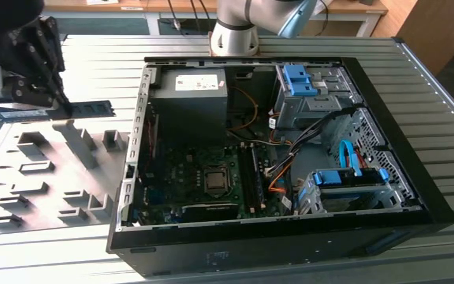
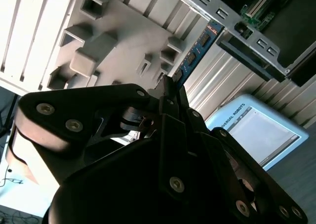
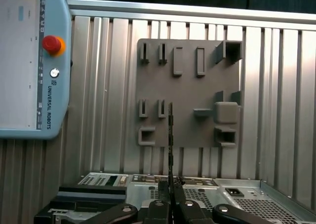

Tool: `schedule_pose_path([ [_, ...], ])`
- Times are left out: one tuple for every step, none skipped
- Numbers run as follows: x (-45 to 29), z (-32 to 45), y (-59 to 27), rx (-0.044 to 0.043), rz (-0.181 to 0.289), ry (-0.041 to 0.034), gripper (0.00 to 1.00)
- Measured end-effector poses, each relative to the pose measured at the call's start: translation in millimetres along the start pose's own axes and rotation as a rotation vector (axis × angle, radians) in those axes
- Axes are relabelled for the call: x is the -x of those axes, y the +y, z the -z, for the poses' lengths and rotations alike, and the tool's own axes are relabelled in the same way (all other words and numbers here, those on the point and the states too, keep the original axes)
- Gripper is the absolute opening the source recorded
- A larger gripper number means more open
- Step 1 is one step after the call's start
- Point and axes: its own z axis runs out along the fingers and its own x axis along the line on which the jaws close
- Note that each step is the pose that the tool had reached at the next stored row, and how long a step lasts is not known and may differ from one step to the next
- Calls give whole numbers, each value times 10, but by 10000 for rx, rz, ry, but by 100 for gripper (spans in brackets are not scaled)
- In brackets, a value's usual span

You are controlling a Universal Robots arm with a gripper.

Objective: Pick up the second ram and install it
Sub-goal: 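Pick up the second ram and move it above second insertion slot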

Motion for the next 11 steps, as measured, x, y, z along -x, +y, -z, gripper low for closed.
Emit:
schedule_pose_path([
  [0, 1, -29, 0, -1, 0, 14],
  [-1, 1, -60, 0, 0, 0, 14],
  [-1, 2, -89, 0, 0, 1, 14],
  [-2, 2, -118, 0, 0, 0, 14],
  [-2, 3, -146, 0, 0, 0, 14],
  [-2, 3, -173, 0, 0, 0, 14],
  [-3, 4, -202, 0, 0, 0, 14],
  [-3, 4, -230, 0, 0, 0, 14],
  [-4, 5, -257, 0, 0, 0, 14],
  [-4, 5, -284, 0, -1, 0, 14],
  [-5, 6, -315, 1, 0, 1, 14],
])
